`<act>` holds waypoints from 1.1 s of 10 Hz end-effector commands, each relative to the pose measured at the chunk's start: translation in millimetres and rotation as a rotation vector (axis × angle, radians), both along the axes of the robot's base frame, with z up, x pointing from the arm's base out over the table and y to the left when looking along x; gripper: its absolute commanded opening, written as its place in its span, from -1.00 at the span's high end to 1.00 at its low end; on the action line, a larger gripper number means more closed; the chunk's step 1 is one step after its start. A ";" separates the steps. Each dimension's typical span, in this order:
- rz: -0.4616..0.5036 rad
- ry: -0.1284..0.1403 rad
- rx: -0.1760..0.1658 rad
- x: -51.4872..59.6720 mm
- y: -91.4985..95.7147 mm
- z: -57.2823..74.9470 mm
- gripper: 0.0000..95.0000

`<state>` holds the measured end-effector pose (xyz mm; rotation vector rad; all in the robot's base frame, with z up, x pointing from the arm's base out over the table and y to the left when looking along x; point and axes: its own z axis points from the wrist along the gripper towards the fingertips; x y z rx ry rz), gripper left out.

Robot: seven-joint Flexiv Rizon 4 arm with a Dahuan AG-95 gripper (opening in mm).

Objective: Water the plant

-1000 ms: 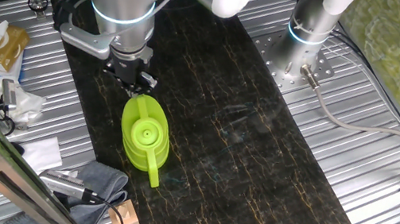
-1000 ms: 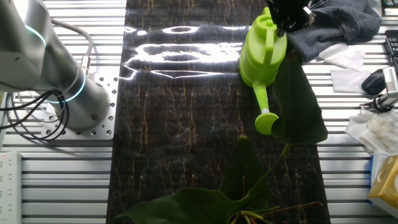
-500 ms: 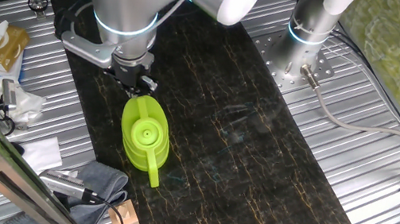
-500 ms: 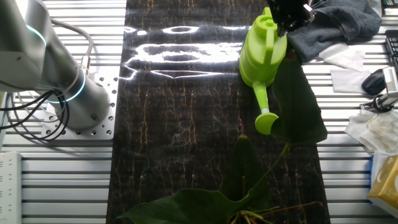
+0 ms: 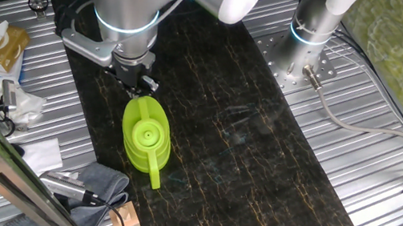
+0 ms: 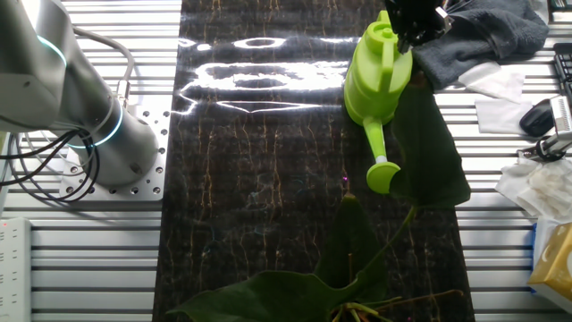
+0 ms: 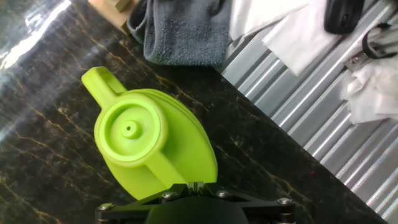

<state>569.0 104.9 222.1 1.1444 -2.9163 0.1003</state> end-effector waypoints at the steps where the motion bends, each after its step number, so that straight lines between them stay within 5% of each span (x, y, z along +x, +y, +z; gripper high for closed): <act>1: 0.003 0.000 -0.001 -0.3 -0.6 0.3 1.00; 11: 0.002 -0.012 0.010 -0.3 -0.6 0.3 1.00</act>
